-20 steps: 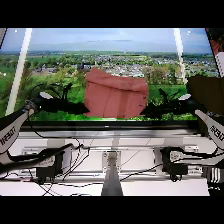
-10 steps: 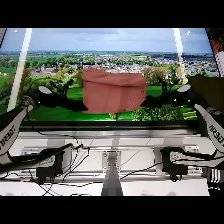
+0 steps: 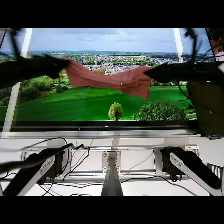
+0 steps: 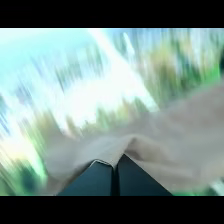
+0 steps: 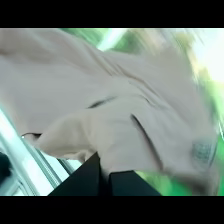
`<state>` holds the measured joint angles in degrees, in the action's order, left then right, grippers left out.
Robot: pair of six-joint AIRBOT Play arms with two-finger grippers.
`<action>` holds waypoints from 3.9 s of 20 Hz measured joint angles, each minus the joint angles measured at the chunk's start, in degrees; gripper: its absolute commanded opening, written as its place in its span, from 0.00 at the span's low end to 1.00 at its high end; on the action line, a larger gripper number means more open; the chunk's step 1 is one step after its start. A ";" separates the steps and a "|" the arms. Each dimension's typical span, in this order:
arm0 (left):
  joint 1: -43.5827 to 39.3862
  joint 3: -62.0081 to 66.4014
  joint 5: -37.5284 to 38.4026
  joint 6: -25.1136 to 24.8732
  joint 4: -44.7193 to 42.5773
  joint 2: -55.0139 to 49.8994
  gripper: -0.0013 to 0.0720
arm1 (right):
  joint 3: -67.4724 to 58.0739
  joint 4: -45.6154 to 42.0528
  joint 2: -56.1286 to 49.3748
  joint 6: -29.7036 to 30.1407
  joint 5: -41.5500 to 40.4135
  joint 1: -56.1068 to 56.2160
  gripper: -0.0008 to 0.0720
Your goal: Fold the clothes and pants, and hang the long-sleeved shirts on hangers.
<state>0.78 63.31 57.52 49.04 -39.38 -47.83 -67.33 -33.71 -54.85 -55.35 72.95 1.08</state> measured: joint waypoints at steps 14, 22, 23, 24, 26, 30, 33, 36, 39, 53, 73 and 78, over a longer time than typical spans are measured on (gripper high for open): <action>-2.29 -4.83 -8.61 16.57 -23.10 4.11 0.03 | 8.87 -6.43 4.17 -25.05 -23.80 17.42 0.04; -7.32 -3.19 -13.07 16.31 -19.30 -26.69 0.03 | 13.62 -10.95 -17.29 -29.29 -36.26 10.40 0.04; -7.50 -2.95 -10.47 16.28 -18.88 -27.98 0.03 | 13.70 -11.47 -18.36 -29.05 -33.55 8.61 0.04; -7.61 -2.84 -7.37 16.26 -18.60 -28.76 0.03 | 13.79 -12.17 -19.12 -28.15 -30.21 6.91 0.04; -7.96 -2.78 1.75 17.05 -18.01 -29.81 0.03 | 13.90 -14.58 -20.00 -26.64 -22.67 4.33 0.04; -11.23 -5.99 15.21 19.93 -17.38 -30.69 0.29 | 13.99 -23.45 -20.76 -25.16 -8.28 1.73 0.38; -14.69 -8.83 16.37 21.07 -17.14 -30.88 0.97 | 14.01 -29.42 -20.94 -24.72 -5.09 1.07 0.98; -16.35 -9.60 13.68 21.20 -17.09 -30.95 0.96 | 13.97 -32.20 -21.03 -24.59 -8.61 0.83 0.97; -16.02 -8.41 12.07 21.44 -17.11 -30.95 0.96 | 13.25 -34.60 -21.77 -26.93 -13.35 0.72 0.97; -15.21 -6.47 10.43 21.70 -16.74 -30.95 0.96 | -0.28 -16.52 -44.09 -15.63 0.20 -7.06 0.91; -2.73 10.75 3.19 20.44 -27.98 -17.00 0.96 | -16.39 -42.07 -19.89 -40.57 -10.54 -19.56 0.04; -1.86 11.32 2.67 20.44 -28.24 -15.21 0.96 | -16.61 -52.43 -13.40 -57.51 -0.50 -36.76 0.04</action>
<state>-1.08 74.63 60.18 69.47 -67.61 -63.05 -83.94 -86.15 -68.25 -112.86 72.44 -35.68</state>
